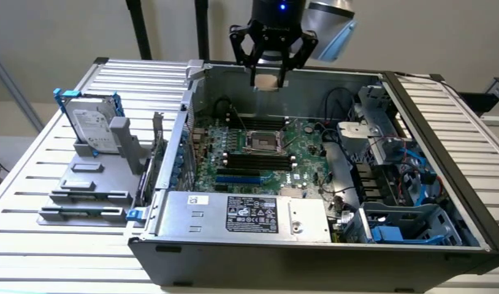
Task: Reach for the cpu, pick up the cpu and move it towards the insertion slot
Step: 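Pick up the cpu and move it towards the insertion slot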
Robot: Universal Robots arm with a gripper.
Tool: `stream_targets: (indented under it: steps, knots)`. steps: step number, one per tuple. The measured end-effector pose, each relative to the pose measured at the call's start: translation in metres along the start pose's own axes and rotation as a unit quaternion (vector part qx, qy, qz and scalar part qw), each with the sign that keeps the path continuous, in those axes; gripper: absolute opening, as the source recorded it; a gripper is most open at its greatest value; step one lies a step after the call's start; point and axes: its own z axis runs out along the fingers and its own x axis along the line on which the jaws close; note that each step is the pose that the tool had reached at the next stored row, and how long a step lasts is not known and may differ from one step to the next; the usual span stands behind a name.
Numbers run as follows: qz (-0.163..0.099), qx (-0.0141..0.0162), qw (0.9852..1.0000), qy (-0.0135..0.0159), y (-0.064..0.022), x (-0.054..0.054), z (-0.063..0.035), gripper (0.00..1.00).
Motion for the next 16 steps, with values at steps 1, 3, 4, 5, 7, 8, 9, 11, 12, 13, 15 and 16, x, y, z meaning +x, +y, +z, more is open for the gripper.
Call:
stream_targets:
  steps: [1,3,4,5,7,8,9,11,12,13,15,16]
  knots:
    - [0.0,0.0006,1.0,0.0,0.0018,-0.0002,0.0008,0.55]
    - [0.001,0.0016,1.0,-0.0001,0.0053,-0.0005,0.0022,0.55]
    - [0.002,0.0021,1.0,-0.0001,0.0071,-0.0006,0.0028,0.55]
    - [0.002,0.0028,1.0,-0.0001,0.0088,-0.0007,0.0032,0.55]
    - [0.002,0.0036,1.0,-0.0001,0.0096,-0.0007,0.0033,0.55]
    - [0.002,0.0036,1.0,-0.0001,0.0096,-0.0007,0.0033,0.55]
    - [0.002,0.0036,1.0,-0.0001,0.0096,-0.0007,0.0033,0.55]
    - [0.003,0.0037,1.0,-0.0001,0.0096,-0.0007,0.0033,0.55]
    - [0.002,0.0037,1.0,-0.0001,0.0096,-0.0007,0.0033,0.55]
    - [0.003,0.0036,1.0,-0.0001,0.0097,-0.0007,0.0033,0.55]
    - [0.002,0.0036,1.0,-0.0001,0.0097,-0.0007,0.0033,0.55]
    - [0.002,0.0036,1.0,-0.0001,0.0096,-0.0007,0.0033,0.55]
